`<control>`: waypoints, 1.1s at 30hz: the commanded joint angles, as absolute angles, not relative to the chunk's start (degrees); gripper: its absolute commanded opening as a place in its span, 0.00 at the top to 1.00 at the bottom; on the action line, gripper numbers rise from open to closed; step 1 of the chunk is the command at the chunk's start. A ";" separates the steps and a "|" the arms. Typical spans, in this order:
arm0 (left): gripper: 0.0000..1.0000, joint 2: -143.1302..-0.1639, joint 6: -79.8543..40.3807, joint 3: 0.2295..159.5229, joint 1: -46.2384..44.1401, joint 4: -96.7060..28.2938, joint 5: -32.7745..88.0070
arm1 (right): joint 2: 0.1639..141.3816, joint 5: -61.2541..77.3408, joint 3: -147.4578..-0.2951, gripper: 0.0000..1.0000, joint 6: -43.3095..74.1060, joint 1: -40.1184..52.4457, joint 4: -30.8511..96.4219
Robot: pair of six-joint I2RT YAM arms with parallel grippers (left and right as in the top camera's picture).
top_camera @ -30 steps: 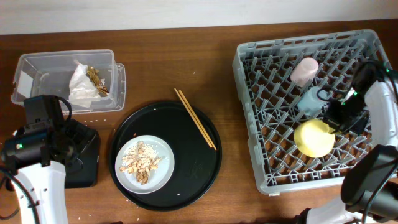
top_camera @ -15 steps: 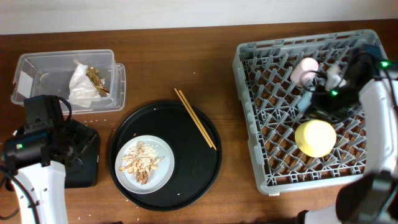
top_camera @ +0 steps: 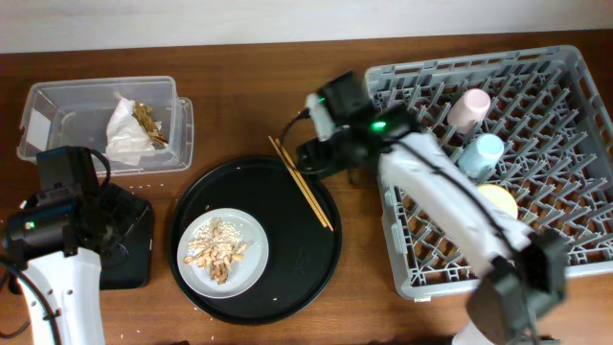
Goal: Sort waste into correct bins and load items into the dishwasher rack
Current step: 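Move the right gripper back over the tray to the chopsticks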
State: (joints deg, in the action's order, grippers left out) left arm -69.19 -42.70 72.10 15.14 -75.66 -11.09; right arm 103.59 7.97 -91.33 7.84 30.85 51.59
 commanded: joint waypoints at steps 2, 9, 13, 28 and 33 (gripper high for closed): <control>0.01 -68.49 -43.24 71.92 15.44 -75.70 -11.14 | 110.39 1.21 -91.83 0.23 9.76 32.73 47.55; 0.01 -68.49 -43.24 71.92 15.44 -75.68 -11.14 | 118.08 3.14 -91.83 0.30 9.76 32.62 44.51; 0.01 -68.49 -43.24 71.92 15.44 -75.70 -11.14 | 120.25 7.11 -91.83 0.42 9.76 32.67 44.01; 0.01 -68.49 -43.22 71.92 15.44 -75.68 -11.14 | 124.16 9.93 -91.15 0.59 9.98 33.15 43.88; 0.01 -68.49 -43.24 71.92 15.44 -75.68 -11.14 | 124.18 9.93 -90.85 0.64 10.00 33.15 43.92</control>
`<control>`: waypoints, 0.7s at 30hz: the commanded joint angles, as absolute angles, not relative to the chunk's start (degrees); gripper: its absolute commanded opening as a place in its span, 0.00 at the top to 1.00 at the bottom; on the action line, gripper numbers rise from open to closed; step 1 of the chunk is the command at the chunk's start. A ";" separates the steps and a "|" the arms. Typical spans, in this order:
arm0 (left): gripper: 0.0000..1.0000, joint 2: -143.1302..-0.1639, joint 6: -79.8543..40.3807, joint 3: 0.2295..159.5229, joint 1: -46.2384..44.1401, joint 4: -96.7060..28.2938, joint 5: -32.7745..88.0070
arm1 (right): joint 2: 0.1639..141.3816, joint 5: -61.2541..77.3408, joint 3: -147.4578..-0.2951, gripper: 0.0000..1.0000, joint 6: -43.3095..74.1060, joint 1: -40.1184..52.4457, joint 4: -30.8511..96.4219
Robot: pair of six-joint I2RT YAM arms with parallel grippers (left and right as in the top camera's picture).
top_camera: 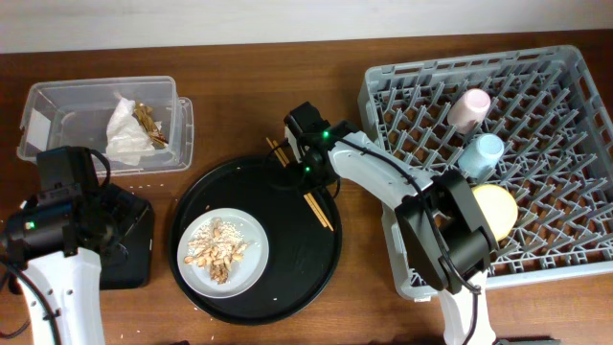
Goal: Sort waste into correct bins and load items into the dishwasher rack
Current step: 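Move the right gripper back over the tray to the chopsticks, then close the right gripper on the wooden chopsticks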
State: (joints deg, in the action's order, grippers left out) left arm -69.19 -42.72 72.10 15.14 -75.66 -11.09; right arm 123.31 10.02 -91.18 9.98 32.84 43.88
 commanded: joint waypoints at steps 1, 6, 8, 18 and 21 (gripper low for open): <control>0.01 -68.49 -43.22 71.92 15.44 -75.68 -11.14 | 124.18 9.93 -90.85 0.64 10.00 33.15 44.07; 0.01 -68.49 -43.22 71.92 15.44 -75.70 -11.14 | 124.18 9.93 -88.88 0.71 11.07 33.61 43.18; 0.01 -68.49 -43.24 71.92 15.44 -75.68 -11.14 | 124.18 9.93 -88.71 0.73 11.07 33.82 43.20; 0.01 -68.49 -43.24 71.92 15.44 -75.68 -11.14 | 123.68 16.14 -90.59 0.80 11.49 34.06 45.65; 0.01 -68.49 -43.24 71.92 15.44 -75.68 -11.14 | 123.33 16.56 -93.12 0.80 11.46 34.06 49.50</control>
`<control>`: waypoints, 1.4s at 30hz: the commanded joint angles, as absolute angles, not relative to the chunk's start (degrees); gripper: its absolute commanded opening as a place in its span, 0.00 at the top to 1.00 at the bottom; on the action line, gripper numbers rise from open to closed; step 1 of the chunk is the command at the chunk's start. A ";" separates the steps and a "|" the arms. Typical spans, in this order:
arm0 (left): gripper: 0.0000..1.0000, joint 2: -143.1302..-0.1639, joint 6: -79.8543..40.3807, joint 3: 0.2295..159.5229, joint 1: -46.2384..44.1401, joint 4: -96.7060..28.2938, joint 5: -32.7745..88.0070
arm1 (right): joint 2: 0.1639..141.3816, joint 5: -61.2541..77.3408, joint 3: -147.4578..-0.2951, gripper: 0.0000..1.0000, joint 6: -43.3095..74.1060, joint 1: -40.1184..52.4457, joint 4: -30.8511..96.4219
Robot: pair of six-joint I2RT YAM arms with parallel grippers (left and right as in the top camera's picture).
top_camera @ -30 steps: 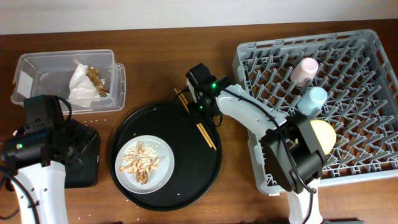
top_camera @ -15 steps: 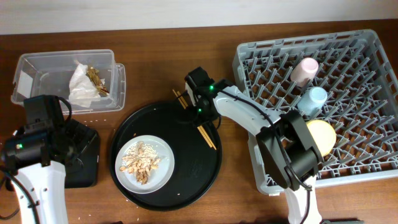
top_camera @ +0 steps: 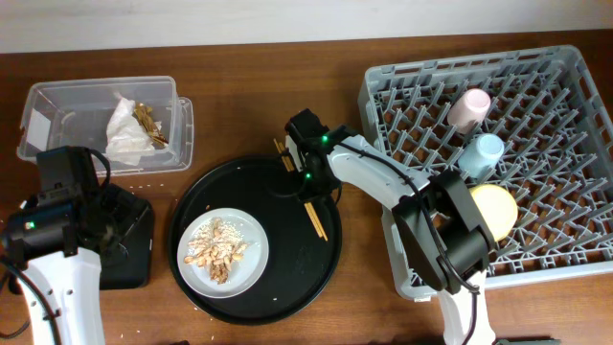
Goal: Sort waste into correct bins and load items into the dishwasher rack
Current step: 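Close the right gripper on the wooden chopsticks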
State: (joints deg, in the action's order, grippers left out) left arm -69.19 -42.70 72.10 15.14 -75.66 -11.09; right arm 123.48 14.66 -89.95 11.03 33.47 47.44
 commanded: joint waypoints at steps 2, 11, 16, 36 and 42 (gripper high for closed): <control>0.01 -68.49 -43.24 71.92 15.44 -75.68 -11.14 | 123.28 17.21 -94.00 0.81 11.46 34.06 50.81; 0.01 -68.49 -43.22 71.92 15.44 -75.68 -11.14 | 123.26 17.65 -94.19 0.83 11.44 34.06 51.64; 0.01 -68.49 -43.24 71.92 15.44 -75.70 -11.14 | 123.26 15.84 -92.77 0.79 11.44 34.17 50.24; 0.01 -68.49 -43.24 71.92 15.44 -75.68 -11.14 | 124.25 12.34 -92.12 0.80 11.44 35.44 47.53; 0.01 -68.49 -43.22 71.92 15.44 -75.68 -11.14 | 124.25 7.66 -92.03 0.79 11.44 36.25 47.11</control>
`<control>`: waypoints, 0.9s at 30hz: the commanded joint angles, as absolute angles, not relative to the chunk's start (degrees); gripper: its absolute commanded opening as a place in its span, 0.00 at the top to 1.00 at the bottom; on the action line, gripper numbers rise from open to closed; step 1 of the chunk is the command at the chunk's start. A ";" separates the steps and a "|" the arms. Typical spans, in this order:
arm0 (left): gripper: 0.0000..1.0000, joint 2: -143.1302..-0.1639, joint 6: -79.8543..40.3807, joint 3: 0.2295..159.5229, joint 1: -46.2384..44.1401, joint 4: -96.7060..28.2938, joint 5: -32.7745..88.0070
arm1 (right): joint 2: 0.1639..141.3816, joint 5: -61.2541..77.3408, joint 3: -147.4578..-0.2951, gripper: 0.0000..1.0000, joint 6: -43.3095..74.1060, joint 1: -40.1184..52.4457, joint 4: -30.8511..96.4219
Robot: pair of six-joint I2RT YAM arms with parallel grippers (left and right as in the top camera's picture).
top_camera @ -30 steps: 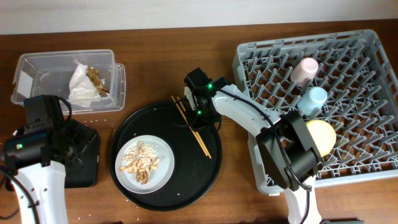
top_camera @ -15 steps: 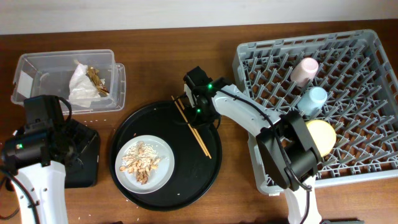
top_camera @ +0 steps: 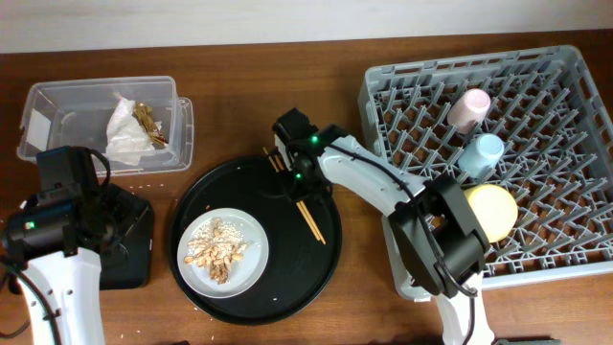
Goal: Sort waste into correct bins and load items into the dishwasher rack
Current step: 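Close the right gripper on the wooden chopsticks, then carry the chopsticks to the rack's left edge and release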
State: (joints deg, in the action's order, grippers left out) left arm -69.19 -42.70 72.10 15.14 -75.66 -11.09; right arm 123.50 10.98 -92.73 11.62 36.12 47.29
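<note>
A pair of wooden chopsticks (top_camera: 314, 222) lies slantwise on the right side of the round black tray (top_camera: 192, 196). My right gripper (top_camera: 295, 178) is down on their upper half near the tray's far rim and appears shut on them; its fingers are mostly hidden under the wrist. A white plate (top_camera: 194, 233) with food scraps (top_camera: 218, 251) sits on the tray's left half. My left gripper (top_camera: 107, 225) rests over a black bin (top_camera: 132, 251) at the left; its fingers do not show.
A clear plastic bin (top_camera: 57, 113) at the back left holds crumpled paper and brown scraps. The grey dishwasher rack (top_camera: 556, 125) on the right carries a pink cup (top_camera: 469, 107), a blue cup (top_camera: 482, 153) and a yellow bowl (top_camera: 495, 213).
My right gripper has shifted a little left along the tray's far rim, and the chopsticks have shifted with it, their lower end now slightly further down-left. The left arm is unchanged.
My right gripper stood by the rack's left edge, beside the chopsticks' top end. Then it was lowered onto the chopsticks at the tray's far rim. Since then the chopsticks have shifted slightly on the tray under it. The left arm stayed over the black bin throughout.
</note>
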 commanded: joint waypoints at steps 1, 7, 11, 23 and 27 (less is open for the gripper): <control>0.01 -68.49 -43.24 71.92 15.44 -75.68 -11.14 | 124.25 6.74 -92.03 0.79 11.44 36.01 47.11; 0.01 -68.49 -43.24 71.92 15.44 -75.70 -11.14 | 124.25 6.61 -92.03 0.79 11.44 35.14 47.11; 0.01 -68.49 -43.24 71.92 15.44 -75.68 -11.14 | 124.25 6.98 -91.33 0.80 11.46 35.35 46.65; 0.01 -68.49 -43.24 71.92 15.44 -75.68 -11.14 | 123.98 8.80 -89.27 0.91 12.56 35.33 46.50; 0.01 -68.49 -43.24 71.92 15.44 -75.70 -11.14 | 122.96 8.75 -91.98 0.96 12.51 35.05 50.06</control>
State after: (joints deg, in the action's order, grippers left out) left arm -69.19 -42.72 72.10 15.14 -75.66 -11.09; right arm 123.50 8.23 -89.73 11.99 35.38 48.12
